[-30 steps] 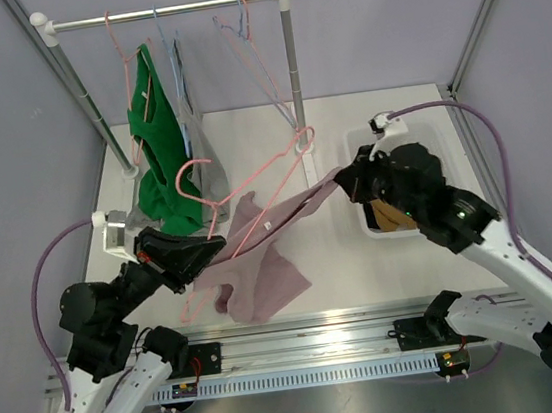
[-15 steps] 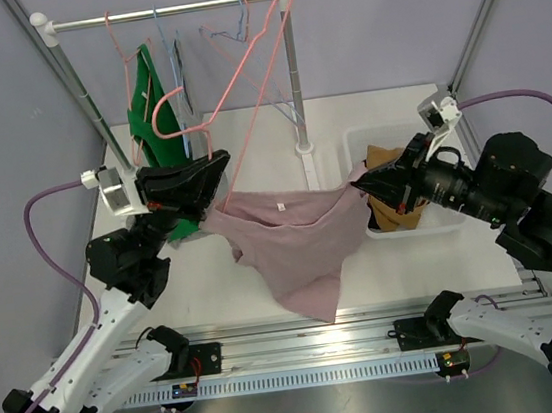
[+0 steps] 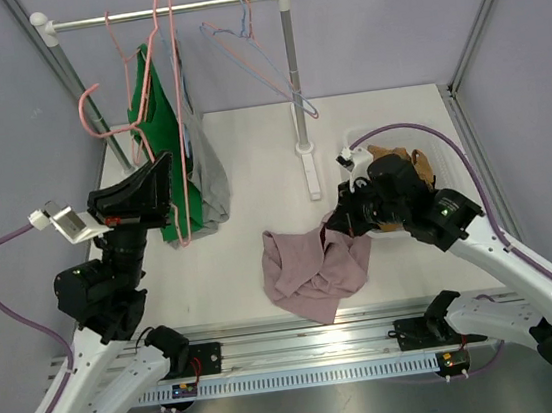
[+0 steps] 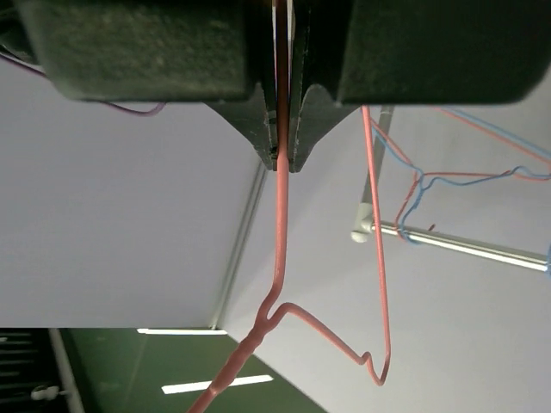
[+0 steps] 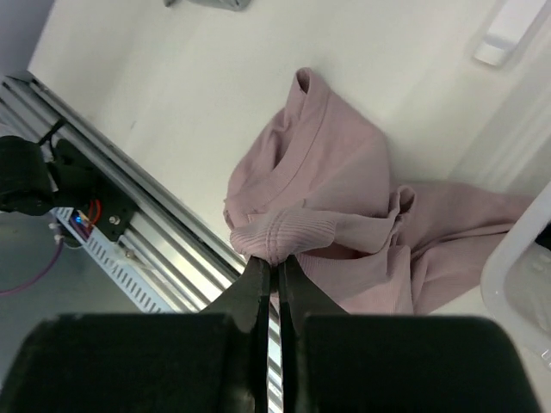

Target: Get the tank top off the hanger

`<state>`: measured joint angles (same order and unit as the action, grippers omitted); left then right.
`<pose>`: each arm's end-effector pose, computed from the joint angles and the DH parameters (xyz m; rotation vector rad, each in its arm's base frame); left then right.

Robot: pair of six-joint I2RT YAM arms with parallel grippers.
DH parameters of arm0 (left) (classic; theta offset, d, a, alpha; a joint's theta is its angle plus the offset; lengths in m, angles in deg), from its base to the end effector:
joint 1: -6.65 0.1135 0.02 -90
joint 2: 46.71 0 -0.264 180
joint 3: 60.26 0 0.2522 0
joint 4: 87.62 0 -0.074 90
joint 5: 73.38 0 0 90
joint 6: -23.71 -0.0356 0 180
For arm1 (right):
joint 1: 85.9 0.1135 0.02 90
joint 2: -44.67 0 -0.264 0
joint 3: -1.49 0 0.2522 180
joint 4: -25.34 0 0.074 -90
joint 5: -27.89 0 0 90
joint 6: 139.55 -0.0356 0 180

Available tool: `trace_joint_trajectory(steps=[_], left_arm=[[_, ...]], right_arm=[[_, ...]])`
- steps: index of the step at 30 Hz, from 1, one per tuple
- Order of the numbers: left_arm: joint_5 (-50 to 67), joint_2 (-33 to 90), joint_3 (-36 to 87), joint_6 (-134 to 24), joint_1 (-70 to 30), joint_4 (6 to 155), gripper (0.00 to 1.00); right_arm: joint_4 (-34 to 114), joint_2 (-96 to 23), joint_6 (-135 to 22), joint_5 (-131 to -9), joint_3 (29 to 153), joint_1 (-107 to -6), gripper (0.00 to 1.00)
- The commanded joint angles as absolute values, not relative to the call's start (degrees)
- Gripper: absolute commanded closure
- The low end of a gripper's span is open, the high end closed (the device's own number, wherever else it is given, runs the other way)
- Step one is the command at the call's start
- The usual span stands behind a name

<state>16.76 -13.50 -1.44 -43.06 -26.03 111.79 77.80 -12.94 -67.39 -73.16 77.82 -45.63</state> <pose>0.0876 -0.0561 0.4446 0.0648 0.8130 -0.9226 0.1543 0.1397 0.3569 -0.5525 2.1875 0.7755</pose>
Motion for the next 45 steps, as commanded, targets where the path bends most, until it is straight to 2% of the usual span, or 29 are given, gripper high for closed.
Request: trace_joint_trajectory(steps=[1,2,4,6,7,8,10,14,22,30,37,39,45], left_arm=[[22.6,-10.9,3.4,-44.2,-26.4,98.3,1.0],[23.2,-9.5,5.9,-44.1,-26.4,95.9,1.0],[25.9,-7.6,8.2,-42.6,-26.4,87.9,1.0],[28.2,-5.5,10.6,-40.7,-26.4,84.1,1.0],[28.6,-4.9,11.2,-40.4,-26.4,81.0,1.0],[28.7,-3.9,11.9,-40.3,-26.4,79.4,1.0],[28.7,-0.9,14.5,-39.0,-26.4,74.7,1.0],[29.5,5.4,19.6,-37.6,-26.4,68.6,1.0],[35.8,18.8,32.6,-36.0,-26.4,65.6,1.0],[41.6,41.4,60.8,-39.3,-25.8,58.1,1.0],[39.2,57.2,82.2,-40.8,-23.8,52.4,1.0],[39.0,59.0,83.8,-38.7,-23.0,50.6,1.0],[36.8,58.6,77.3,-36.6,-21.4,53.6,1.0]], right_arm=[[71.8,-12.5,-69.1,-65.4,75.4,-42.8,1.0],[70.8,-12.9,-69.8,-65.5,74.3,-41.0,1.0],[68.5,-14.9,-71.3,-65.3,71.3,-38.1,0.93],[67.7,-16.8,-72.8,-64.0,69.6,-34.4,0.78],[67.4,-18.2,-73.4,-62.5,68.4,-33.8,0.49],[67.8,-18.8,-74.1,-59.8,67.9,-33.4,0.37],[69.4,-18.4,-76.2,-53.8,67.5,-33.2,0.01],[73.9,-14.9,-78.5,-46.1,69.7,-33.2,0.01],[74.5,-9.1,-79.1,-47.6,70.0,-33.2,0.01],[74.1,-6.8,-79.2,-48.9,68.2,-33.2,0.01],[73.0,-5.6,-78.4,-50.9,67.1,-33.2,0.0],[73.0,-5.1,-78.2,-51.1,66.5,-33.2,0.0],[72.1,-5.8,-77.5,-51.6,64.8,-33.3,0.01]])
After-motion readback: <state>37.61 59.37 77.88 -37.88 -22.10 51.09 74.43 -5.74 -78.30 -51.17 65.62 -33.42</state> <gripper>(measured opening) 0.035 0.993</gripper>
